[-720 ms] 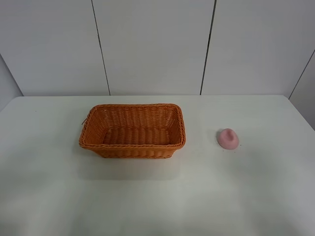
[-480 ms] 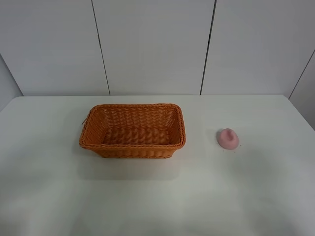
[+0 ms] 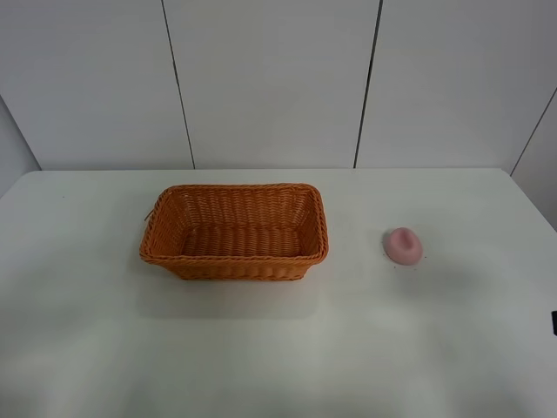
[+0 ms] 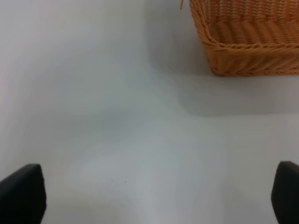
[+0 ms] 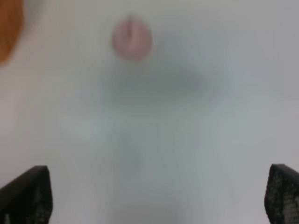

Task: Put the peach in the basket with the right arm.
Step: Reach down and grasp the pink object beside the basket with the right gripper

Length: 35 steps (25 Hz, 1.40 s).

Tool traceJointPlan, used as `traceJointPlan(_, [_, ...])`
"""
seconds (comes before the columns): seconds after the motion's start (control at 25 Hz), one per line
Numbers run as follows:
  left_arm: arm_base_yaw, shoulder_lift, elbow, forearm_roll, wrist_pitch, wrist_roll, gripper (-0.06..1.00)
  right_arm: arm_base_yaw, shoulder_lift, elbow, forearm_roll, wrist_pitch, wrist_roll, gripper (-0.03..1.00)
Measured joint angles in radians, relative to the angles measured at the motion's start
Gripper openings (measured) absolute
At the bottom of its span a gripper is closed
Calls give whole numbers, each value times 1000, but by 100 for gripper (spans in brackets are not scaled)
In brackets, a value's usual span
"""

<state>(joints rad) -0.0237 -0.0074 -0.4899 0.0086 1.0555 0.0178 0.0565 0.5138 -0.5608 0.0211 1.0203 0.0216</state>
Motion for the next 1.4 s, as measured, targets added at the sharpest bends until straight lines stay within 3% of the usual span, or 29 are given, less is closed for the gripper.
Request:
traceJointPlan(0.24, [0,0,0,0,0,0,99,0,523,-150,11,-110,0,70])
traceJointPlan(0.4, [0,0,0,0,0,0,99,0,848,-336,12,-140,0,70])
traceJointPlan(0.64, [0,0,0,0,0,0,99,0,1235,-691,6,-94,0,70])
traceJointPlan(0.88, [0,0,0,0,0,0,99,38,1452,-950,-13,8,0,70])
traceJointPlan(1.28, [0,0,0,0,0,0,99,72,1607,-987,-12,-7,0,70])
traceJointPlan(1.4, [0,0,0,0,0,0,99,72,1658,-987,-8,-52,0,70])
